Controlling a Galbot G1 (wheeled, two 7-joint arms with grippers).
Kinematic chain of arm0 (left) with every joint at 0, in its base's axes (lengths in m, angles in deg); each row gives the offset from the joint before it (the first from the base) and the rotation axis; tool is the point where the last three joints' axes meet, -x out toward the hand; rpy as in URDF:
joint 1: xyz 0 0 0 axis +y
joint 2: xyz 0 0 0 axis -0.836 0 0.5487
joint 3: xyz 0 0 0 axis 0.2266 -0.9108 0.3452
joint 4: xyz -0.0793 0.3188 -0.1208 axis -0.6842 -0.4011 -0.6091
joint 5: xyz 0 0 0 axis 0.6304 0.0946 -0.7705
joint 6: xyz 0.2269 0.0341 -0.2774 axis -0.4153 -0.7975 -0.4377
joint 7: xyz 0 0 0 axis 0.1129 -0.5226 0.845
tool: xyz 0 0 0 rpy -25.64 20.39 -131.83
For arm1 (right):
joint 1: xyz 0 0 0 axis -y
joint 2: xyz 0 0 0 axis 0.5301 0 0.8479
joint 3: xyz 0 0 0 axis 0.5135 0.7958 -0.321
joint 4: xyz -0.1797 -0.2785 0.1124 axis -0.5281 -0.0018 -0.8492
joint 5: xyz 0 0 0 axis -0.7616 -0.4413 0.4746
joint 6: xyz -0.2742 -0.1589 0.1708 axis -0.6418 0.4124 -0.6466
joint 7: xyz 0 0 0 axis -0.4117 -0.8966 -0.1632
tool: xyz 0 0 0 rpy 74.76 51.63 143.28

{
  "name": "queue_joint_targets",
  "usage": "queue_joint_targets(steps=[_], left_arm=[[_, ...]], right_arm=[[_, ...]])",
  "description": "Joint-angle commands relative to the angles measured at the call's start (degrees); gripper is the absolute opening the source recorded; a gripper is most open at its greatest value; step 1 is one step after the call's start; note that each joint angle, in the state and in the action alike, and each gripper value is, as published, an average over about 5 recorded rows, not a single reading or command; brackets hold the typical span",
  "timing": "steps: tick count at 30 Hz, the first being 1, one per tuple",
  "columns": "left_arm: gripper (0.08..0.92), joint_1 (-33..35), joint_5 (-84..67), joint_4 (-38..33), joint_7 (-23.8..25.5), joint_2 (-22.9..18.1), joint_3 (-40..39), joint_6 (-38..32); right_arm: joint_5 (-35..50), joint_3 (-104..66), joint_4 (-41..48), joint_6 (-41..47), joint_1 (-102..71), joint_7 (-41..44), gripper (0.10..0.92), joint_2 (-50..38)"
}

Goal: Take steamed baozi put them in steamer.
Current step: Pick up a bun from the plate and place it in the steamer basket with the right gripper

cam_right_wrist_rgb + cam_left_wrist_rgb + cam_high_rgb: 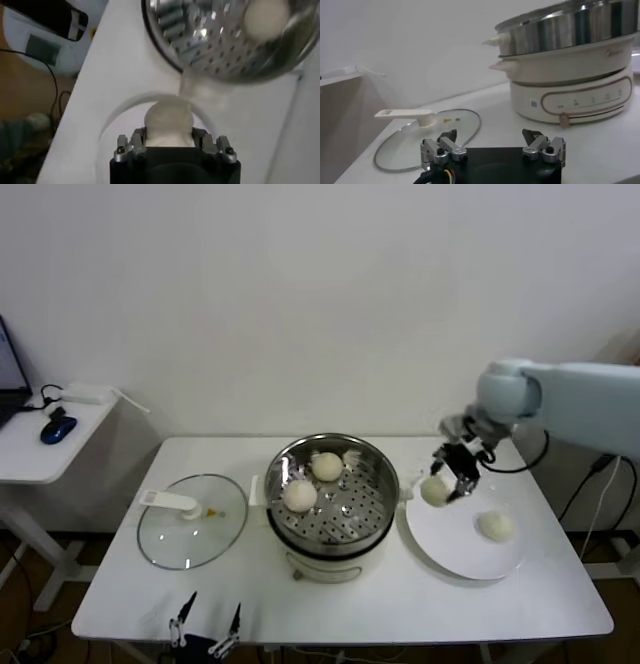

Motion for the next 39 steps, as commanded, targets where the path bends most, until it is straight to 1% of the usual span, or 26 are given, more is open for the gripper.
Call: queue_joint_targets(steps=[1,4,8,14,21,29,34,37,39], left_arm=[[0.823,0.1,0.3,0.1,-0.1,-0.2,0.0,-0.8],[0.823,0.1,0.5,0.3,-0.2,-0.4,0.1,-1.4],[0.823,0.1,0.7,0.5,-0.5,-0.7,0.1,-1.9],[0.823,0.1,0.7,0.6,-0.6,-0.8,0.2,-2.0],[0.823,-0.3,0.6,1.0,-0.6,-1.0,0.2,-1.7],[0.823,-1.0,0.2,1.8,-0.7,-0.9,0.7,-1.6],[0.823,-1.3,0.1,2.0,-0.7,-0.9,0.8,-1.5],[0.823,-1.2,-0.1,1.8,-0.6,-0.8,0.9,-1.2],[0.823,-1.1,-0.2,1.7,-0.5,-0.8,1.0,-1.1]], right_arm=[[-3.1,-2.3,-13.6,-15.7,12.0,-4.8,0.618,7.2],[-9.9,-4.3,-15.2,-18.2,8.0,-8.0,0.619,9.3],[-16.6,-5.9,-14.0,-19.5,0.8,-10.1,0.619,11.8],[-22.1,-6.0,-9.1,-19.1,-8.1,-10.9,0.619,15.5],[-25.7,-7.5,0.7,-20.9,-16.0,-11.7,0.622,21.7],[-24.7,-7.6,7.8,-23.5,-18.5,-12.8,0.619,26.3],[-22.1,-7.9,10.1,-25.5,-18.3,-14.7,0.623,27.2],[-18.4,-6.5,9.8,-27.7,-15.0,-14.0,0.650,26.3],[-14.5,-4.2,9.7,-29.8,-11.6,-12.9,0.696,25.5]])
